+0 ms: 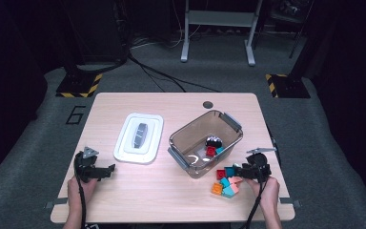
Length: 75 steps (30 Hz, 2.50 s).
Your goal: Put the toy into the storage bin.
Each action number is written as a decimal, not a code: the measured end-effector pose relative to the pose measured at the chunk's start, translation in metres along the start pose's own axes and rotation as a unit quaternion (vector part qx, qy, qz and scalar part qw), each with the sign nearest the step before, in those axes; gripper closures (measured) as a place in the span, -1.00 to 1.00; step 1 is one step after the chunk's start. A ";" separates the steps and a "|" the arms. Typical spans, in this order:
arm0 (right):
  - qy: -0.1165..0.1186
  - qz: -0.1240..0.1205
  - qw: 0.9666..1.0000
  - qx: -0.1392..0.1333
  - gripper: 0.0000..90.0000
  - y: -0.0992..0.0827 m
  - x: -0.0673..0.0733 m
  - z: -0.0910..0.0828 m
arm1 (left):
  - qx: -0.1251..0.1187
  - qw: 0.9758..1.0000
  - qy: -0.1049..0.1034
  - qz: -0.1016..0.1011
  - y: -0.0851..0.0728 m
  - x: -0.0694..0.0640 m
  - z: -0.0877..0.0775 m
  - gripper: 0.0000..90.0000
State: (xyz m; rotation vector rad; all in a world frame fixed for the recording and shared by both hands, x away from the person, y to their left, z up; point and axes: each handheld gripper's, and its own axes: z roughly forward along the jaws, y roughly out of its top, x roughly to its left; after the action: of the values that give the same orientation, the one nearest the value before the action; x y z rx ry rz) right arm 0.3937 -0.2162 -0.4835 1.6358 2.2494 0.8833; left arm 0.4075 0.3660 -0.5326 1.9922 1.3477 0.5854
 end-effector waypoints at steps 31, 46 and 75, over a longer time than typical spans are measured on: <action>-0.022 0.006 0.999 -0.048 0.61 0.008 -0.013 -0.026 | 0.000 1.000 0.000 0.000 0.000 0.000 0.000 -0.99; -0.024 0.006 0.996 -0.085 0.61 0.023 -0.016 -0.055 | 0.000 1.000 0.000 0.000 0.000 0.000 0.000 -0.99; -0.050 -0.036 0.992 -0.115 0.61 0.079 0.005 -0.093 | 0.001 1.000 0.001 0.002 0.000 0.000 0.000 -0.99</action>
State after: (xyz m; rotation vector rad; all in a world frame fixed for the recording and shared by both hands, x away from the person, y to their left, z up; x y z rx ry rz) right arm 0.4069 -0.2270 -0.3624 1.4548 2.0417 0.9779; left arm 0.4076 0.3664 -0.5325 1.9969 1.3460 0.5871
